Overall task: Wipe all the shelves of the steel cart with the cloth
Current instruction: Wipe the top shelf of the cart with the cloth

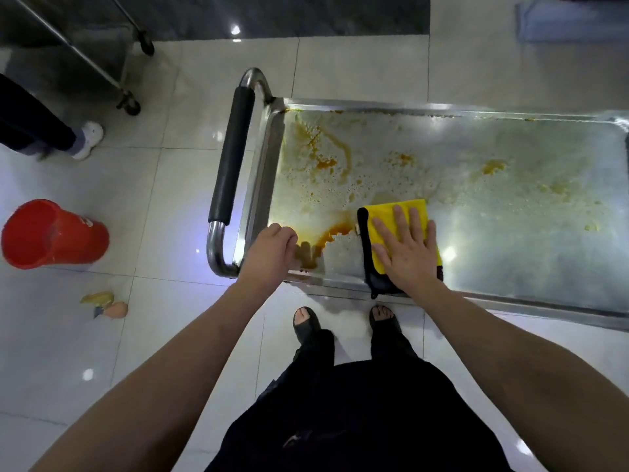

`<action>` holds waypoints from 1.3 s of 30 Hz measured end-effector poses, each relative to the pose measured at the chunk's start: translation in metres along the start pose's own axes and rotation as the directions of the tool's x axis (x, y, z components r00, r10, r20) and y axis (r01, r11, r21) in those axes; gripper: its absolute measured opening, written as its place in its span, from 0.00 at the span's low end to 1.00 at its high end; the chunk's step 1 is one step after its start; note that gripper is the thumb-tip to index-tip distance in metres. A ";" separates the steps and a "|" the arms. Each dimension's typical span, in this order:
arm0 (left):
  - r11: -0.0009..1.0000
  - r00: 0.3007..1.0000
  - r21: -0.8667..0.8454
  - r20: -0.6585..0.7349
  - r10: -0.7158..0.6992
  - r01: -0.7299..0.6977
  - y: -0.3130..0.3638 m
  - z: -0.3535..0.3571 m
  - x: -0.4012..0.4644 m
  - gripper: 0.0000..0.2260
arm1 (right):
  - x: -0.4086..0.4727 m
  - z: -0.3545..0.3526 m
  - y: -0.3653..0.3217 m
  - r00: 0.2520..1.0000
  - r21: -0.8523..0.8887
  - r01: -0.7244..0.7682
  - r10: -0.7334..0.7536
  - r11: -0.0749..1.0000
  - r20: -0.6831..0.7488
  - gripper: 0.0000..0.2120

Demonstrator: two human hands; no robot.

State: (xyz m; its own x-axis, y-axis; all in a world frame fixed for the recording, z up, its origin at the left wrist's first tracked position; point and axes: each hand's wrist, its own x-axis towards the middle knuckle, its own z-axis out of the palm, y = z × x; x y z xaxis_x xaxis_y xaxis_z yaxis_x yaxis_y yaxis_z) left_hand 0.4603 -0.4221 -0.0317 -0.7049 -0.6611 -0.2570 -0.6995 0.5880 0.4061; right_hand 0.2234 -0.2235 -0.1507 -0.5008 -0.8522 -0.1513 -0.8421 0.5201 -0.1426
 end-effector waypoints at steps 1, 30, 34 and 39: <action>1.000 1.000 0.018 0.002 0.014 -0.014 -0.005 -0.005 0.001 0.12 | -0.001 0.001 -0.007 0.999 0.015 -0.050 0.050 0.999 0.002 0.29; 0.884 0.887 0.300 -0.187 0.423 -0.358 -0.095 -0.069 0.072 0.19 | 0.009 -0.005 -0.043 0.969 0.032 -0.212 0.206 0.977 0.136 0.27; 0.886 0.900 0.330 -0.178 0.397 -0.326 -0.093 -0.065 0.071 0.23 | 0.008 -0.001 -0.050 0.975 0.029 -0.196 0.192 0.980 0.111 0.27; 0.890 0.920 0.362 -0.169 0.355 -0.277 -0.095 -0.062 0.071 0.21 | 0.018 0.002 -0.080 0.985 0.041 -0.142 0.137 0.989 0.105 0.27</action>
State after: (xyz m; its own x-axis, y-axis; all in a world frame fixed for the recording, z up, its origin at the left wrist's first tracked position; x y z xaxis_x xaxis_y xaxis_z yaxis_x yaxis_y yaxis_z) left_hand 0.4845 -0.5535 -0.0345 -0.8765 -0.4782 0.0557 -0.4701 0.8751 0.1151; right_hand 0.2815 -0.2806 -0.1441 -0.5873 -0.7625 -0.2714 -0.7539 0.6374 -0.1596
